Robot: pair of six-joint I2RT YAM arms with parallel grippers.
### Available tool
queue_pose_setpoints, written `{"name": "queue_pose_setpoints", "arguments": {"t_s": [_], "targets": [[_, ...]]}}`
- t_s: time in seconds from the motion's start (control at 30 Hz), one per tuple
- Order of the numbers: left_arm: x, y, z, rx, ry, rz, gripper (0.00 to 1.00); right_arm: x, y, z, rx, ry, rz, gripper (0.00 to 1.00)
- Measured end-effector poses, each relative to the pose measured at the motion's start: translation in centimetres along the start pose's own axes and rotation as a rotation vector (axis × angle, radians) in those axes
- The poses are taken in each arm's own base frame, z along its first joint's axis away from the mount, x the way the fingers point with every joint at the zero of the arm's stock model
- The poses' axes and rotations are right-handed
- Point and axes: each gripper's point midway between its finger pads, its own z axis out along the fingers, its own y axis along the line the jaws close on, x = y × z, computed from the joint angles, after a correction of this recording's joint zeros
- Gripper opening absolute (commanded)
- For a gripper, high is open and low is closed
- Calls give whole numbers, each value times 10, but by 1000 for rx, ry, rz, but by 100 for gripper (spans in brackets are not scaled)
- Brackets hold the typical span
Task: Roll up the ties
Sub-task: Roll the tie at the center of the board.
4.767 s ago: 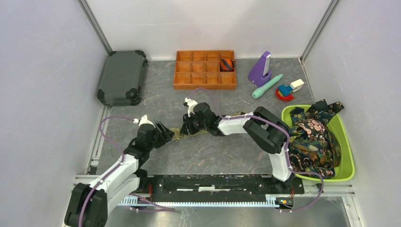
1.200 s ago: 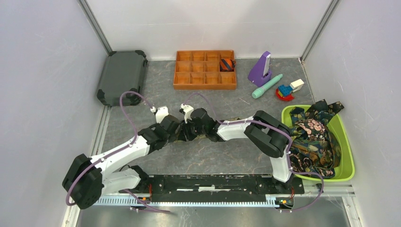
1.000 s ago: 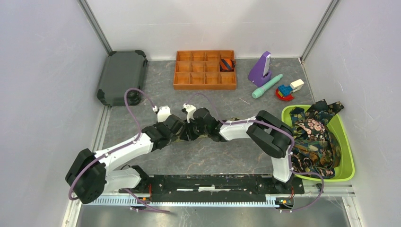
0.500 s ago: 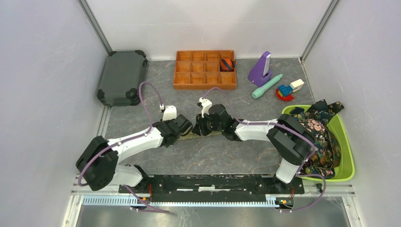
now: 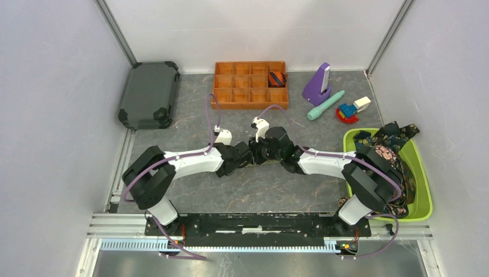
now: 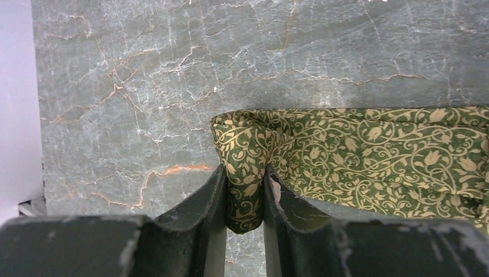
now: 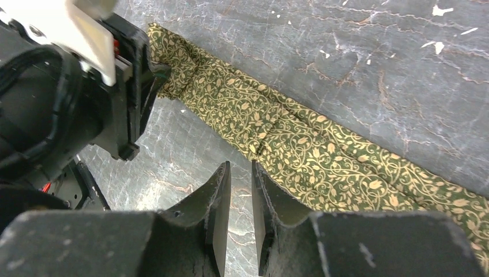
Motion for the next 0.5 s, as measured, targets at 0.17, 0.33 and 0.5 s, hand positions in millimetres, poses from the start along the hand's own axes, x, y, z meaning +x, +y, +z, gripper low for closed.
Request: {"name": "queue_pose_setpoints", "arguments": {"t_s": [0.17, 0.33, 0.5], "targets": [[0, -11, -2, -24, -6, 61, 2, -4, -6, -9, 14, -14, 4, 27], [0, -22, -3, -30, -4, 103, 6, -9, -12, -17, 33, -34, 4, 28], [3, -30, -1, -35, 2, 130, 18, -6, -21, -25, 60, -33, 4, 28]]}}
